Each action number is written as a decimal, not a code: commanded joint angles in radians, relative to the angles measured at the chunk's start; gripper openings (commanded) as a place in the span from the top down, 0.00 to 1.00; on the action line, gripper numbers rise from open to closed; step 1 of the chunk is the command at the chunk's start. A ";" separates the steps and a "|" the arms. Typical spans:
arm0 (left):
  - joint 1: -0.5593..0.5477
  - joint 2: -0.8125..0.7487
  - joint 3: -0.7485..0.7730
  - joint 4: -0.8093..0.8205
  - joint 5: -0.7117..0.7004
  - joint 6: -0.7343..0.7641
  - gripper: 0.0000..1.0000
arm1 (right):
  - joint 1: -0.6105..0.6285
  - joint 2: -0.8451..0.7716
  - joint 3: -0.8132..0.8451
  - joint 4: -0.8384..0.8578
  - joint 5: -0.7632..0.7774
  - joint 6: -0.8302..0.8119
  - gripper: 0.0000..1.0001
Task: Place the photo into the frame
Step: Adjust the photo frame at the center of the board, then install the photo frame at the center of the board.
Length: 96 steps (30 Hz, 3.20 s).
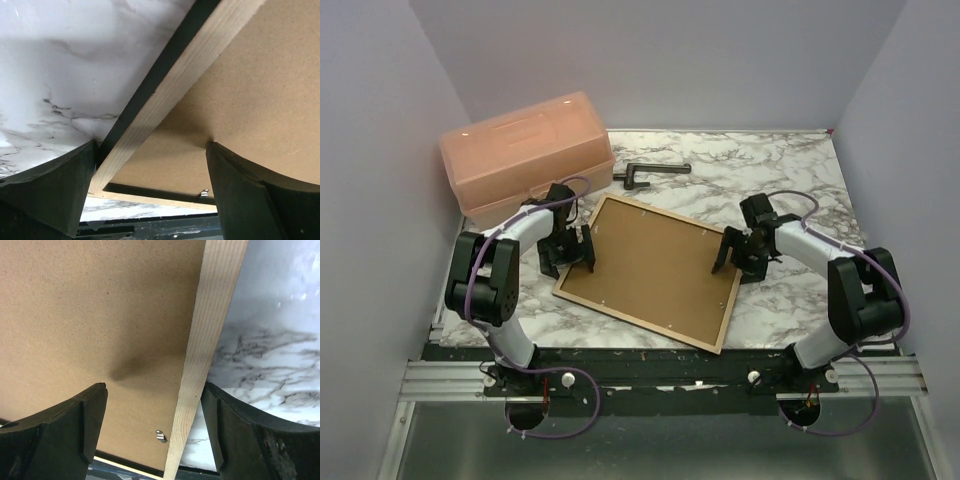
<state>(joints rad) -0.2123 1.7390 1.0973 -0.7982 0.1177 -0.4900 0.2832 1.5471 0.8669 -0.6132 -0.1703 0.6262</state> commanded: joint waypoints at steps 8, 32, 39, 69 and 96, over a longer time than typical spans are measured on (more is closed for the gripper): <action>-0.110 -0.235 -0.293 0.110 0.228 -0.105 0.12 | -0.001 0.137 0.207 0.001 -0.022 -0.081 0.18; -0.282 -0.577 -0.573 0.133 0.087 -0.333 0.04 | -0.002 0.147 0.151 0.037 -0.085 -0.116 0.12; -0.280 -0.613 -0.424 -0.036 -0.073 -0.336 0.01 | 0.001 0.180 0.185 0.019 -0.134 -0.139 0.11; -0.225 -0.487 -0.294 -0.003 -0.014 -0.221 0.02 | 0.137 0.051 0.082 -0.265 0.166 -0.103 0.32; -0.182 -0.487 -0.305 -0.012 -0.028 -0.207 0.02 | 0.137 0.050 0.107 -0.251 0.303 -0.131 0.98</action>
<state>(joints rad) -0.4252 1.2495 0.7898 -0.8066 0.0910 -0.7174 0.4198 1.6062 0.9676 -0.8829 0.0666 0.4618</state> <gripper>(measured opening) 0.982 0.068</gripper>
